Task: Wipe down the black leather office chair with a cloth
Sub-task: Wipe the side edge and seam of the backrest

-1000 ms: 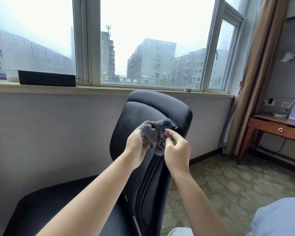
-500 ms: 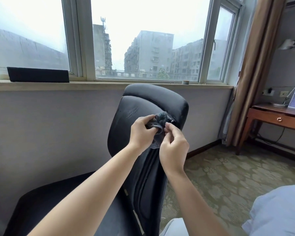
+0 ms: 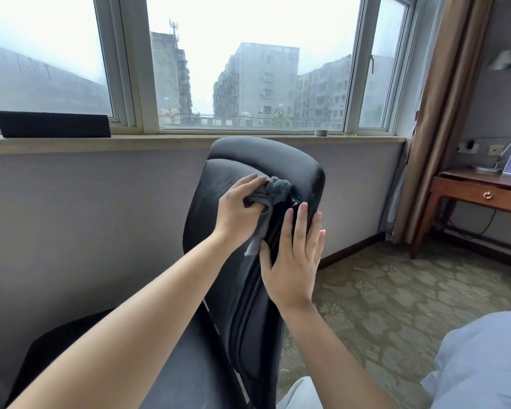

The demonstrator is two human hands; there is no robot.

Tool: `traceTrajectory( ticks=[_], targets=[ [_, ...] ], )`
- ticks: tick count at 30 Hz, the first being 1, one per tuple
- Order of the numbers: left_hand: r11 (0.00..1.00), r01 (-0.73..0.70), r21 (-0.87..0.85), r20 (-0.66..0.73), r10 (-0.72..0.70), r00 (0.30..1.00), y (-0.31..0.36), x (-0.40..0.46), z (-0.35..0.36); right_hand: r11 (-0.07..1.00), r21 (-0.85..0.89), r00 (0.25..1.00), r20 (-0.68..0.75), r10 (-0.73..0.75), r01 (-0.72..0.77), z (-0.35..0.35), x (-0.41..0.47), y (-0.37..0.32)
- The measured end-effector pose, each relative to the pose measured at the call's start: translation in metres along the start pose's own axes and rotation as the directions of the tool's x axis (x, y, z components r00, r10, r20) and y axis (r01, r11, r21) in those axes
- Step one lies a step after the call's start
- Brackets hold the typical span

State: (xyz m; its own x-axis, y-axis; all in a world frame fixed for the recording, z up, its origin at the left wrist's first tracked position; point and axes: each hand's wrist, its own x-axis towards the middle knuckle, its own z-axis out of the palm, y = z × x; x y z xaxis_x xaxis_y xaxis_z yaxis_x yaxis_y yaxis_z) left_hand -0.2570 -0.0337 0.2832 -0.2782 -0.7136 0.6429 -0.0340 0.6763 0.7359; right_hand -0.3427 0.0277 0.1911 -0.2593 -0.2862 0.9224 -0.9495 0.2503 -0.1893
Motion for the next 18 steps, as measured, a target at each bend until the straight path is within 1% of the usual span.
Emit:
traceTrajectory(
  ticks=[4, 7, 9, 12, 18],
  targets=[
    [0.999, -0.051, 0.0, 0.096, 0.05, 0.994, 0.003, 0.01, 0.0, 0.998, 0.055, 0.999, -0.052, -0.011, 0.014, 0.007, 0.0, -0.005],
    [0.999, -0.03, -0.037, 0.22, 0.038, 0.975, 0.004, 0.014, -0.001, 0.988, 0.149, 0.992, -0.128, -0.008, 0.027, 0.011, 0.001, -0.002],
    [0.999, -0.032, -0.035, 0.264, 0.04, 0.964, 0.002, 0.018, -0.001, 0.975, 0.22, 0.986, -0.165, -0.001, 0.038, 0.012, 0.001, -0.002],
    [0.992, -0.093, 0.084, 0.199, 0.075, 0.977, -0.005, 0.031, 0.002, 0.957, 0.285, 0.983, -0.185, -0.001, 0.055, 0.015, 0.0, -0.001],
    [0.984, -0.049, 0.17, 0.02, 0.047, 0.999, -0.005, 0.051, 0.014, 0.936, 0.346, 0.98, -0.198, 0.004, 0.066, 0.019, 0.002, 0.003]
  ],
)
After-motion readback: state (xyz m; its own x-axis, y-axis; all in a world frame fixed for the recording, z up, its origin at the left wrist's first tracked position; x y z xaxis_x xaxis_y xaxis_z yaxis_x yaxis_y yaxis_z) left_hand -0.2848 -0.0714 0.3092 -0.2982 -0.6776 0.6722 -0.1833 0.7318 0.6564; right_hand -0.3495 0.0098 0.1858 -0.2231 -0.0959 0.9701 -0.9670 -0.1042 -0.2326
